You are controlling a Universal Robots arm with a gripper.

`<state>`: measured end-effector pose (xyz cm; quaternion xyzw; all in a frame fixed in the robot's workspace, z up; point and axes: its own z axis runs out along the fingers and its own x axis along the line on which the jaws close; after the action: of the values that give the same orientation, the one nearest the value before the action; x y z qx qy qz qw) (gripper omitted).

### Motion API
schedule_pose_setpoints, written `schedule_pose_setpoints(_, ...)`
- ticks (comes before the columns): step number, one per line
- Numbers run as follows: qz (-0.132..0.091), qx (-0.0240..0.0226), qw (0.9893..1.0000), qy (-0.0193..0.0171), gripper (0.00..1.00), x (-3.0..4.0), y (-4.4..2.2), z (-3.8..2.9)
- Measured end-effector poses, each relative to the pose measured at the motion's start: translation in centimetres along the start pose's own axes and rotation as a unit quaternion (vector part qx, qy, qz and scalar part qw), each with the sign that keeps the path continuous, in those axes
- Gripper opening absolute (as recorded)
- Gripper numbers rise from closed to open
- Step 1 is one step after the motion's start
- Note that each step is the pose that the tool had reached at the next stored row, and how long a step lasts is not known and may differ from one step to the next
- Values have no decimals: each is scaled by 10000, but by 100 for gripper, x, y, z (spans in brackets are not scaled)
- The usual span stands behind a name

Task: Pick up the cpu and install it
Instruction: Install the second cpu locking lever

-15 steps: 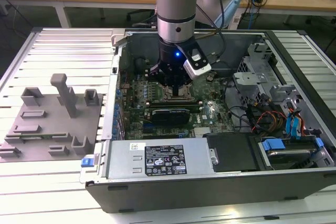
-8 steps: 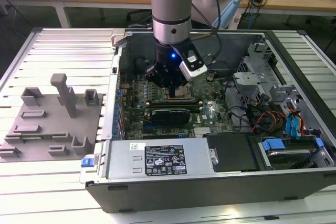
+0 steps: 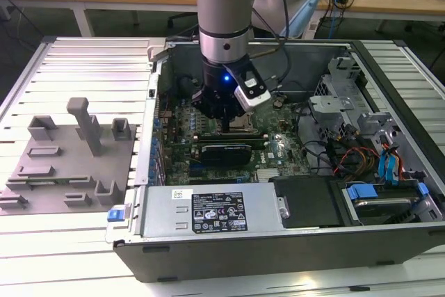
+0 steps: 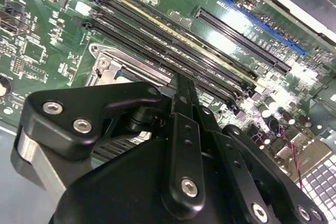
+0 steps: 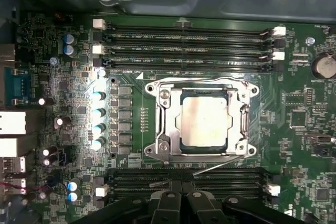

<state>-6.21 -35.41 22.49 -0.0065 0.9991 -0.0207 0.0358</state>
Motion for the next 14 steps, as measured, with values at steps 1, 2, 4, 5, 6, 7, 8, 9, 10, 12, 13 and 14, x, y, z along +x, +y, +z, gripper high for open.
schedule_pose_setpoints(1, 1, -16, 10000, -1, 11, 15, 1, 12)
schedule_pose_setpoints(2, 2, -34, 10000, -2, 11, 35, 2, 25)
schedule_pose_setpoints(4, 4, -59, 10000, -5, 11, 71, 4, 42)
schedule_pose_setpoints(5, 5, -70, 10000, -5, 11, 95, 4, 50)
schedule_pose_setpoints(6, 6, -78, 10000, -7, 11, 111, 4, 56)
schedule_pose_setpoints(7, 8, -96, 10000, -9, 11, 140, 2, 65)
schedule_pose_setpoints(8, 8, -107, 9999, -10, 11, 149, -2, 70)
schedule_pose_setpoints(9, 8, -120, 9999, -11, 11, 154, -8, 73)
schedule_pose_setpoints(10, 10, -145, 9999, -13, 11, 161, -20, 79)
schedule_pose_setpoints(12, 15, -194, 9998, -17, 11, 175, -35, 92)
schedule_pose_setpoints(13, 17, -206, 9998, -19, 11, 180, -36, 100)
schedule_pose_setpoints(14, 15, -209, 9998, -19, 11, 181, -36, 102)
